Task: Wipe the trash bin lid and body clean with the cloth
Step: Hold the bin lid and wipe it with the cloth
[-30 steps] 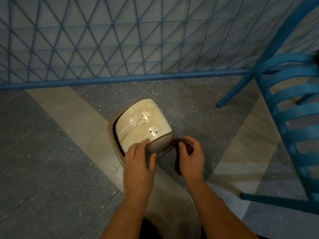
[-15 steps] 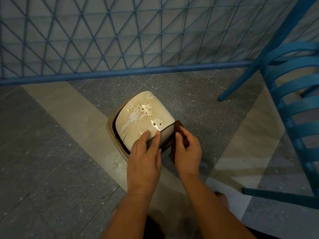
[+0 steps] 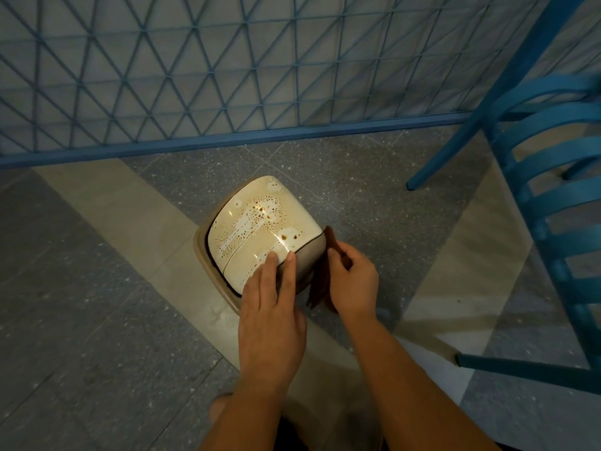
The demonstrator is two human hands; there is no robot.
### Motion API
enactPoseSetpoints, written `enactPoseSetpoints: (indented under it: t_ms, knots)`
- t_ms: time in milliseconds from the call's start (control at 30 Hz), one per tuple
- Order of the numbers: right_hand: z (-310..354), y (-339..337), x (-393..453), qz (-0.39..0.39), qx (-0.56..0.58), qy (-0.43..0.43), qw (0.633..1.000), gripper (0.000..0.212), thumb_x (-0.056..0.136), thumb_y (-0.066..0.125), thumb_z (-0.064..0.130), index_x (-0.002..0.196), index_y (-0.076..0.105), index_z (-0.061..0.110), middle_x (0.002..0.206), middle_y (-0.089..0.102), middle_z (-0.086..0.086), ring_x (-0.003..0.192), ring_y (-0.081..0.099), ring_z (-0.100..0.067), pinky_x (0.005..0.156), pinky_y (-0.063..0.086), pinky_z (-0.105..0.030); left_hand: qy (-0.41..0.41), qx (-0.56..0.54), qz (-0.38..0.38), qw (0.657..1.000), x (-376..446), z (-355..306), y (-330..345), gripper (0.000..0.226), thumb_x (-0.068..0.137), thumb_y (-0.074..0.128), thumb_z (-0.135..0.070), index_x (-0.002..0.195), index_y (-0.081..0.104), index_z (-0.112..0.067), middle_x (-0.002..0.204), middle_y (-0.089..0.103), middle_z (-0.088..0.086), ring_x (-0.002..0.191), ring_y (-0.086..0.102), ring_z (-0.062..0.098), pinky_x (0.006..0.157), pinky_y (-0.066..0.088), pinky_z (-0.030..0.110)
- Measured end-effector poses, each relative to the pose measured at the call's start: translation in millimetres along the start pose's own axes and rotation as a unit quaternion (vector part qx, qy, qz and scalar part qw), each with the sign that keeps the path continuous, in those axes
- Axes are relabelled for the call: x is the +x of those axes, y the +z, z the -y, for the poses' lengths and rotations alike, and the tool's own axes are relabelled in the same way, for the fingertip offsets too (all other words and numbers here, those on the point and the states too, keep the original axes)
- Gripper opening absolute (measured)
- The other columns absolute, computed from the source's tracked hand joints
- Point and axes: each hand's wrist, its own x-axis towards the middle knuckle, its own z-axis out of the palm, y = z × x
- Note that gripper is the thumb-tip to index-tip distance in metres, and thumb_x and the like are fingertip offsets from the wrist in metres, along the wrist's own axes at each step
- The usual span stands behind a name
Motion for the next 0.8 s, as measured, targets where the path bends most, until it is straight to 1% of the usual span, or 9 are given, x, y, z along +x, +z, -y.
enactPoseSetpoints:
  t_ms: [100, 267, 500, 567, 633, 667, 700, 733, 800]
  knots:
    - [-4, -6, 7, 0.037, -0.093, -0.01, 0.995, 0.029, 0.093, 0.053, 0.028, 0.12, 0.062, 0.029, 0.113, 0.064, -0.001, 0.098, 0.061, -0.014, 0.088, 0.052, -0.033, 0.016, 0.021, -0.02, 0.999, 1, 3, -1, 0.084, 0.076, 0.07, -0.019, 0.15, 0.03, -0.019, 0.151, 0.034, 0.01, 0.132, 0.034, 0.028, 0.104, 0.042, 0.051]
    - [6, -21, 9, 0.07, -0.279, -0.062, 0.956, 0.03, 0.096, 0.046, 0.031, 0.124, 0.057, 0.034, 0.111, 0.06, -0.002, 0.094, 0.06, -0.02, 0.075, 0.05, -0.033, 0.027, 0.059, -0.016, 0.998, -1, 10, -9, 0.081, 0.078, 0.068, -0.02, 0.15, 0.031, -0.023, 0.152, 0.033, 0.009, 0.135, 0.033, 0.03, 0.109, 0.034, 0.054]
    - [-17, -18, -43, 0.141, -0.29, -0.101, 0.941, 0.033, 0.095, 0.049, 0.03, 0.127, 0.055, 0.036, 0.116, 0.058, 0.0, 0.097, 0.061, -0.019, 0.08, 0.049, -0.031, -0.018, 0.07, -0.005, 0.997, -12, 26, -24, 0.085, 0.072, 0.073, -0.021, 0.148, 0.035, -0.027, 0.157, 0.023, 0.011, 0.138, 0.024, 0.033, 0.111, 0.02, 0.053]
    - [-24, -12, -59, 0.19, -0.311, -0.126, 0.923, 0.032, 0.094, 0.049, 0.033, 0.123, 0.056, 0.041, 0.112, 0.058, 0.002, 0.094, 0.061, -0.018, 0.078, 0.049, -0.03, -0.028, 0.068, -0.016, 0.997, -16, 33, -26, 0.086, 0.073, 0.072, -0.02, 0.149, 0.032, -0.029, 0.158, 0.021, 0.01, 0.138, 0.023, 0.033, 0.112, 0.016, 0.05]
    - [-32, -9, -68, 0.212, -0.303, -0.119, 0.922, 0.027, 0.093, 0.049, 0.036, 0.118, 0.06, 0.041, 0.105, 0.059, 0.004, 0.091, 0.061, -0.017, 0.077, 0.05, -0.03, -0.092, 0.003, -0.047, 0.995, -19, 35, -29, 0.086, 0.077, 0.069, -0.017, 0.151, 0.026, -0.028, 0.158, 0.019, 0.01, 0.139, 0.023, 0.031, 0.112, 0.02, 0.05]
    - [-35, -10, -69, 0.193, -0.267, -0.087, 0.94, 0.025, 0.093, 0.051, 0.035, 0.115, 0.063, 0.037, 0.104, 0.061, 0.003, 0.091, 0.062, -0.018, 0.078, 0.05, -0.031, -0.158, -0.069, -0.074, 0.982, -19, 32, -31, 0.084, 0.08, 0.068, -0.015, 0.151, 0.024, -0.027, 0.156, 0.021, 0.01, 0.139, 0.025, 0.03, 0.112, 0.023, 0.049]
    - [-38, -12, -67, 0.156, -0.215, -0.044, 0.963, 0.024, 0.092, 0.053, 0.033, 0.112, 0.065, 0.032, 0.104, 0.064, 0.001, 0.093, 0.063, -0.02, 0.079, 0.05, -0.031, -0.25, -0.166, -0.107, 0.948, -17, 28, -32, 0.08, 0.083, 0.066, -0.014, 0.151, 0.025, -0.024, 0.153, 0.025, 0.011, 0.136, 0.03, 0.029, 0.112, 0.027, 0.046]
    - [-41, -15, -63, 0.114, -0.163, -0.005, 0.98, 0.022, 0.092, 0.055, 0.031, 0.111, 0.066, 0.027, 0.104, 0.066, -0.001, 0.095, 0.063, -0.021, 0.079, 0.049, -0.03, -0.348, -0.269, -0.137, 0.887, -15, 25, -28, 0.072, 0.086, 0.065, -0.015, 0.149, 0.029, -0.02, 0.147, 0.032, 0.01, 0.132, 0.036, 0.027, 0.111, 0.031, 0.044]
    - [-41, -19, -56, 0.069, -0.078, 0.048, 0.993, 0.02, 0.092, 0.057, 0.028, 0.109, 0.066, 0.021, 0.1, 0.068, -0.001, 0.093, 0.063, -0.018, 0.074, 0.046, -0.022, -0.509, -0.423, -0.147, 0.735, -10, 19, -19, 0.056, 0.09, 0.062, -0.018, 0.14, 0.04, -0.009, 0.13, 0.046, 0.008, 0.115, 0.047, 0.022, 0.105, 0.04, 0.042]
